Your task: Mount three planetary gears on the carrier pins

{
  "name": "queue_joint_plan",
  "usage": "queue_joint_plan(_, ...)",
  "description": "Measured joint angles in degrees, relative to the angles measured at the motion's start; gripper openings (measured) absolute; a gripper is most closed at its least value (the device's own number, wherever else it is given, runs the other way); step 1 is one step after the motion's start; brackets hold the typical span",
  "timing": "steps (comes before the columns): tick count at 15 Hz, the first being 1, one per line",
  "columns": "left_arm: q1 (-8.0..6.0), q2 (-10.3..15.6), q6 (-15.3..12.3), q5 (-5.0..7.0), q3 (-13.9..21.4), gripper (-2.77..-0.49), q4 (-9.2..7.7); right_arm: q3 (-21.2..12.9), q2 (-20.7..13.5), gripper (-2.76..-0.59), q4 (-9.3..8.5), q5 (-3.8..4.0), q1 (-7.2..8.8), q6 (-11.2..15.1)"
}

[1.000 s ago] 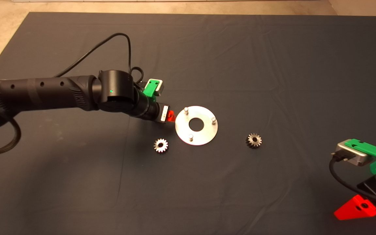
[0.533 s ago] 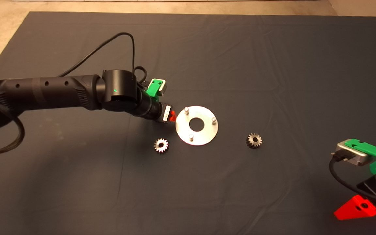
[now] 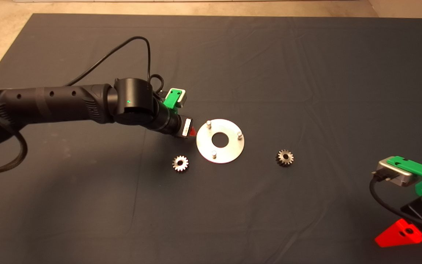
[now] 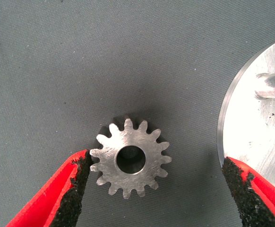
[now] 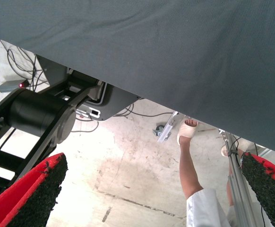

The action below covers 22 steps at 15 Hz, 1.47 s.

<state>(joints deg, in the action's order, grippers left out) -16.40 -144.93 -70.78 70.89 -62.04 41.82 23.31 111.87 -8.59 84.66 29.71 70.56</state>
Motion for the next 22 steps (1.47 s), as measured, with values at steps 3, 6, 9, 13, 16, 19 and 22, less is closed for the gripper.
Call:
queue_joint_plan(3, 0.00, 0.0, 0.0, 0.02, 0.0, -1.30, -0.01, 0.0, -0.1, -0.61, 0.00, -0.01, 0.00, 0.0)
queue_joint_plan(6, 0.00, 0.1, 0.0, 0.00, 0.0, -1.30, 0.02, 0.0, -0.1, -0.61, 0.00, -0.01, 0.00, 0.0)
queue_joint_plan(9, 0.00, 0.2, 0.0, 0.02, 0.0, -1.31, 0.02, 0.0, -0.1, -0.61, 0.00, -0.01, 0.00, 0.0)
queue_joint_plan(13, 0.02, 0.1, 1.0, 0.01, 0.0, -1.41, 0.02, 0.0, -0.1, -0.61, 0.00, 0.00, -0.01, 0.0)
queue_joint_plan(16, 0.17, 0.1, 1.1, 0.02, 0.0, -1.44, 0.03, 0.0, -0.1, -0.61, 0.00, -0.01, 0.00, 0.0)
queue_joint_plan(19, 0.66, 0.1, 1.9, 0.09, 0.0, -1.57, 0.07, 0.0, -0.1, -0.61, 0.00, -0.01, -0.02, 0.0)
queue_joint_plan(22, 0.67, 0.1, 2.2, 0.26, 0.0, -1.71, 0.07, 0.0, -0.1, -0.61, 0.00, -0.01, 0.00, 0.0)
